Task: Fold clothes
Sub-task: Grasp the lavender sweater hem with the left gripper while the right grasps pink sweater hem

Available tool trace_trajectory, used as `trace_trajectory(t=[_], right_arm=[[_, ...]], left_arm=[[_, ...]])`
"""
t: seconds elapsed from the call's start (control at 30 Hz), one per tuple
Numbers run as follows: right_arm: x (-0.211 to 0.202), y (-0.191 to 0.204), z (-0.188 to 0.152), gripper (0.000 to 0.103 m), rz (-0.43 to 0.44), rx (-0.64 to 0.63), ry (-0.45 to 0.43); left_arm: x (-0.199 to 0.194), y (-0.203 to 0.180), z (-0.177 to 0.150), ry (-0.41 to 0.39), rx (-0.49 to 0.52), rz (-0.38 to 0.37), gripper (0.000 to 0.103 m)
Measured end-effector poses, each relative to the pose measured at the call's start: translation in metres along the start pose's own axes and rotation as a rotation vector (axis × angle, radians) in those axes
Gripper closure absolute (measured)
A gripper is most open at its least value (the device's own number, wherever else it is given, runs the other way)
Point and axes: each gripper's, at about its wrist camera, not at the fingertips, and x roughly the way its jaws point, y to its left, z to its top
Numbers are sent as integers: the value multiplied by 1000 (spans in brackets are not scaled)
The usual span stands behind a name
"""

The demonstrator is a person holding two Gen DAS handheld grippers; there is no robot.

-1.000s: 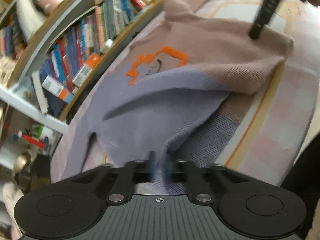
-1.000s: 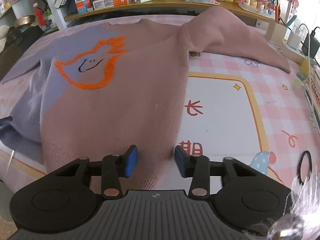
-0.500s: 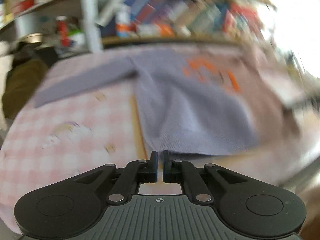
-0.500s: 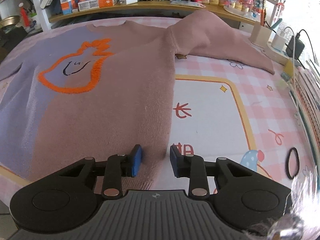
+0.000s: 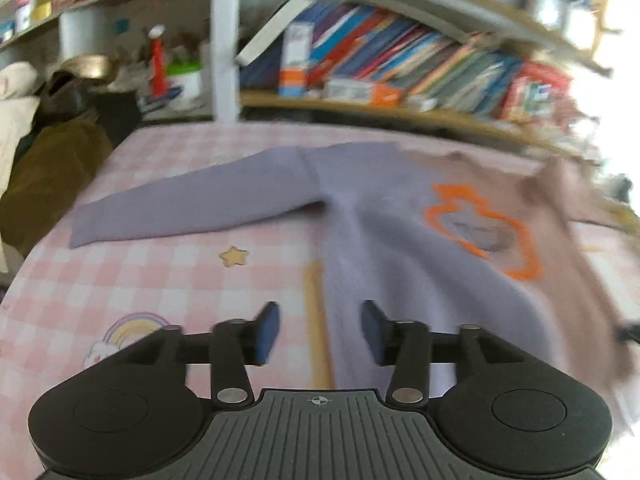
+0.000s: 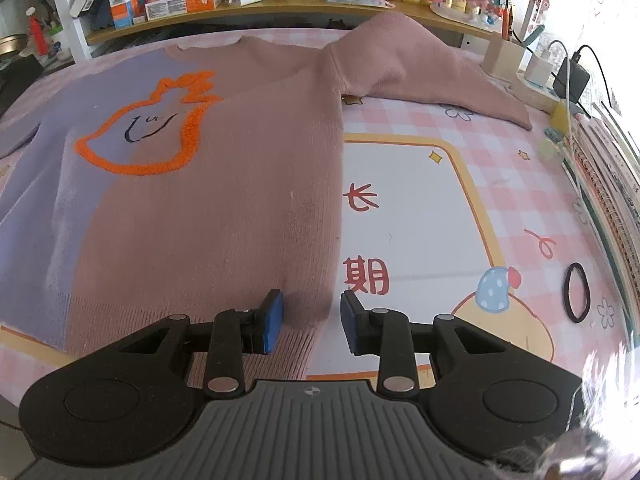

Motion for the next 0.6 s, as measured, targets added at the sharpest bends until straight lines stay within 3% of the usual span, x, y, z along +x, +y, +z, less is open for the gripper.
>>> trace_trajectory(t=[0.07, 0.17, 0.33, 0.37, 0.4, 0.47, 0.6], right_arm=[[0, 0, 0, 74, -4, 8, -3], [0, 0, -2, 74, -7, 16, -10], [0, -3, -2, 74, 6, 13, -12], [0, -4, -2, 74, 9, 14, -12], [1, -5, -2, 74, 12, 16, -12], [1, -6, -2, 73, 14, 17, -11], [2, -9, -1, 69, 20, 24, -7]], left_arm=[[23, 1, 12, 17, -22, 31, 55], [43, -2, 21, 30, -34, 49, 45], [63, -12, 27, 39, -34, 50, 44], [67, -14, 28, 41, -34, 50, 47], [71, -15, 29, 42, -34, 50, 69], [73, -13, 32, 36, -78, 37, 99], [61, 8, 38, -1, -274, -21, 100]])
